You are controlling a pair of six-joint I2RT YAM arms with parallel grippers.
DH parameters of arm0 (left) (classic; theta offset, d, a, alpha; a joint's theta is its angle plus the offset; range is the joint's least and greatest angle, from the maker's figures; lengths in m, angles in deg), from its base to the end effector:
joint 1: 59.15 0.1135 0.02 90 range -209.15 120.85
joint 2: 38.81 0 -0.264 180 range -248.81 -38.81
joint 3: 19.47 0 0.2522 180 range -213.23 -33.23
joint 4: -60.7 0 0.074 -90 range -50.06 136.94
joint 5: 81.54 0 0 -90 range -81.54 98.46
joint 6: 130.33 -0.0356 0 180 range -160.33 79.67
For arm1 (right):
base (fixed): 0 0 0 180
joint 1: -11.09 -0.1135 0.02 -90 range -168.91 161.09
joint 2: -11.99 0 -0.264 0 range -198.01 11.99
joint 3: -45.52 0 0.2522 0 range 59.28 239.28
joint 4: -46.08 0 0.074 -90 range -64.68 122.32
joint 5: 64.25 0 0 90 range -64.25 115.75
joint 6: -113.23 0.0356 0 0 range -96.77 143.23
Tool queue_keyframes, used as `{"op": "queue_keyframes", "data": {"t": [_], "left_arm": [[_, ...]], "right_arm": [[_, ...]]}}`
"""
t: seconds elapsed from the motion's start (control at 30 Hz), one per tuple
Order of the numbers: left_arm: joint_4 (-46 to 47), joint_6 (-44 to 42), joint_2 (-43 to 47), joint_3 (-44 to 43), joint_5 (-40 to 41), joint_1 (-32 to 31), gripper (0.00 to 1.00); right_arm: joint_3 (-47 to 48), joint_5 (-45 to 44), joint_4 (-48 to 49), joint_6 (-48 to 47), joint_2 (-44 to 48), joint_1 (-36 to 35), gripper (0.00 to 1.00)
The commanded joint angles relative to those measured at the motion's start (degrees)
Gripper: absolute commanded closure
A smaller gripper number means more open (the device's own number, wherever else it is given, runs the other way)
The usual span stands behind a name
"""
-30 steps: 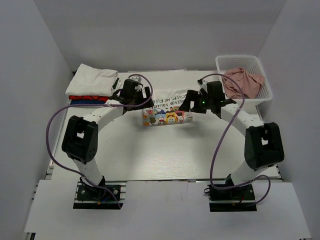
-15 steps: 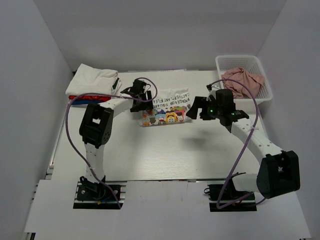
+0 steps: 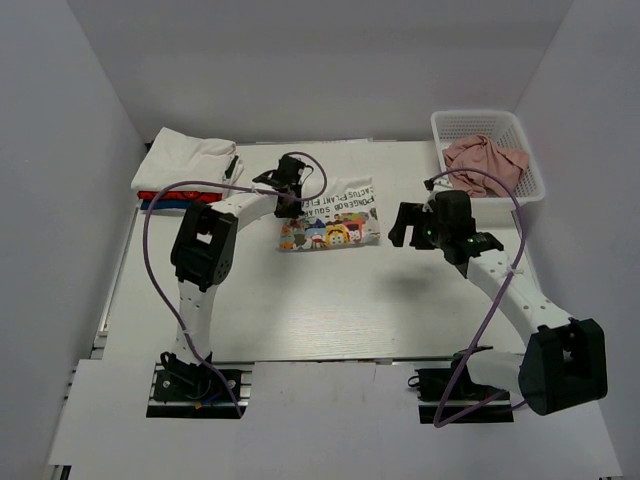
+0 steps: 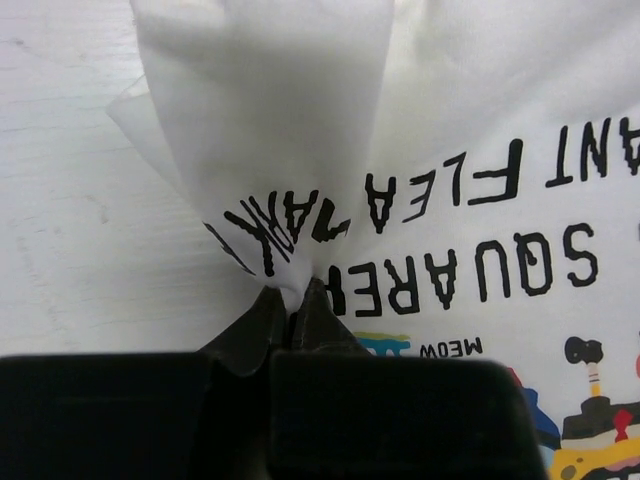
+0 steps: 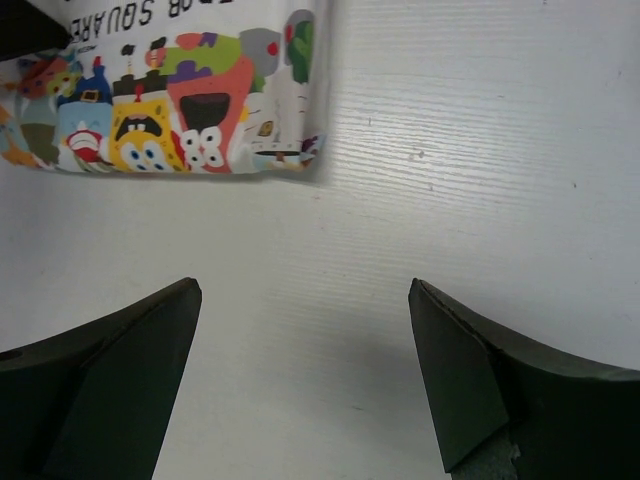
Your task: Fold and stack the t-shirts
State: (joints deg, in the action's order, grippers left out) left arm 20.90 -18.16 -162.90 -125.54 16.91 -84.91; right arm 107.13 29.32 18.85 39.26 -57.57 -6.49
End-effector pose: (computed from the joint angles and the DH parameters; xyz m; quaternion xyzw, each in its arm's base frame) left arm 0.4219 -0.1978 0.1617 0.0096 0.9584 -0.0476 0.2813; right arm 0.2540 0.0828 0.2629 -0.0263 0.8870 0.1595 0.4325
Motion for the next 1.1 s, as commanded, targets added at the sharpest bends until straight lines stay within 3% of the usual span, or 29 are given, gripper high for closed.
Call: {"op": "queue_keyframes", "data": {"t": [0.0,0.13,0.3,0.6,0.87,1.07], "left_arm": [[-6.47,-5.99,3.67,-1.46,7.70,0.18,1.00],[-6.05,-14.42,9.29,-2.70,11.76,0.18,1.00],[-4.63,-23.73,17.91,0.64,10.28,1.49,1.00],[-5.42,-41.83,29.25,0.04,14.15,3.78,1.00],[-14.82,-50.47,28.03,-13.58,13.43,9.41,1.00],[-11.49,-52.85,25.49,-18.14,12.75,15.73,1.00]], "right_arm": [[-1.79,-3.31,2.48,-0.91,2.05,0.27,0.10],[-3.82,-6.65,4.59,-0.48,3.55,0.27,0.10],[-5.05,-10.78,5.21,0.05,4.34,0.10,0.10],[-4.53,-10.87,4.60,0.40,2.85,0.09,0.10],[-4.53,-12.10,4.25,0.58,3.29,0.27,0.10],[-4.00,-11.48,3.89,0.84,2.68,0.27,0.10]]}}
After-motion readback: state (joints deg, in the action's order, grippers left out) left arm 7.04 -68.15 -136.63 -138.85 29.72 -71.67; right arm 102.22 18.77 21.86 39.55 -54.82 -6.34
